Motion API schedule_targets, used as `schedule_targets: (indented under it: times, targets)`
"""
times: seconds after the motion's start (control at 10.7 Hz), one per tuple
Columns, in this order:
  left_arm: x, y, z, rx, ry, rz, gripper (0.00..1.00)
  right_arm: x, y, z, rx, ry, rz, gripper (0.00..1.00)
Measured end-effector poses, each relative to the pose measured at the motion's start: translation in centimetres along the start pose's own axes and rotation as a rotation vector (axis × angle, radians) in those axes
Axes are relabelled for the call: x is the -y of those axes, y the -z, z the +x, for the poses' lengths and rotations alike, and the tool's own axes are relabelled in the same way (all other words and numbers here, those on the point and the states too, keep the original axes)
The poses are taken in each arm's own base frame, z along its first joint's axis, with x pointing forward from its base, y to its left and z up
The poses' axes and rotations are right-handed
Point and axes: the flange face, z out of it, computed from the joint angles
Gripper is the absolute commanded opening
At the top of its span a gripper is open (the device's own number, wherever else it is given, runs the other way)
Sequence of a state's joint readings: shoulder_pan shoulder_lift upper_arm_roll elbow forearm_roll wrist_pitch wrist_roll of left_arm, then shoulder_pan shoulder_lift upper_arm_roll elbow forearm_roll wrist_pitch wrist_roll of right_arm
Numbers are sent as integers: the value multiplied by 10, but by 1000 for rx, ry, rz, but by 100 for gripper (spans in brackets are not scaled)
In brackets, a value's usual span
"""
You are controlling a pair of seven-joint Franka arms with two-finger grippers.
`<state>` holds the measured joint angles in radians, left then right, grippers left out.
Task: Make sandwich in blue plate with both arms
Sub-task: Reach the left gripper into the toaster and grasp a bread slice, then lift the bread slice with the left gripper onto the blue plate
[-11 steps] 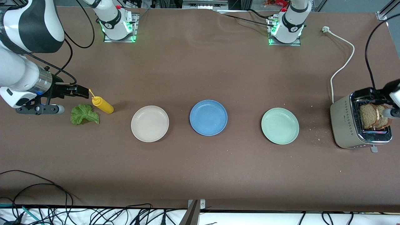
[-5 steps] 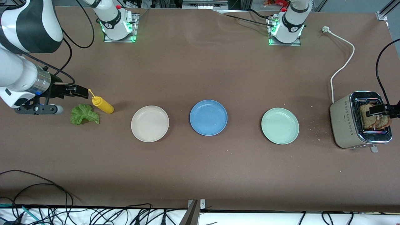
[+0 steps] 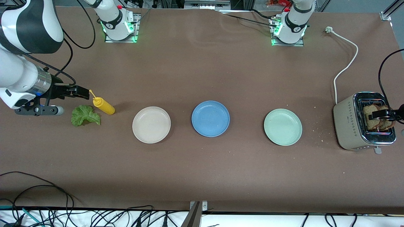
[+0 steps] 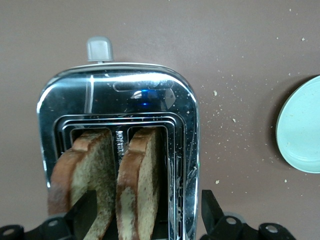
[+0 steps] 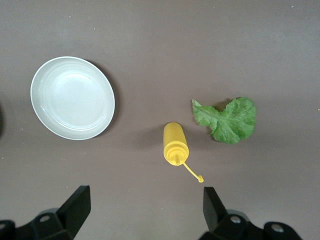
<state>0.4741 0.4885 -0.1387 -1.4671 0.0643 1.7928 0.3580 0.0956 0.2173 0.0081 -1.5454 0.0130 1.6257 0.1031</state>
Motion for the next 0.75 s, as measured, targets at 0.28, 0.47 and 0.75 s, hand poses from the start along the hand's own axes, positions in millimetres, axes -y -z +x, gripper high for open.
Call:
schedule_targets:
  times: [0.28, 0.47, 0.75]
  targets:
    - [0, -13, 1, 27, -2, -11, 0, 1, 0, 0, 0, 1, 0, 100]
    - [3, -15, -2, 56, -9, 15, 0, 1, 0, 0, 0, 1, 0, 100]
    - [4, -10, -8, 91, -9, 22, 0, 1, 0, 0, 0, 1, 0, 100]
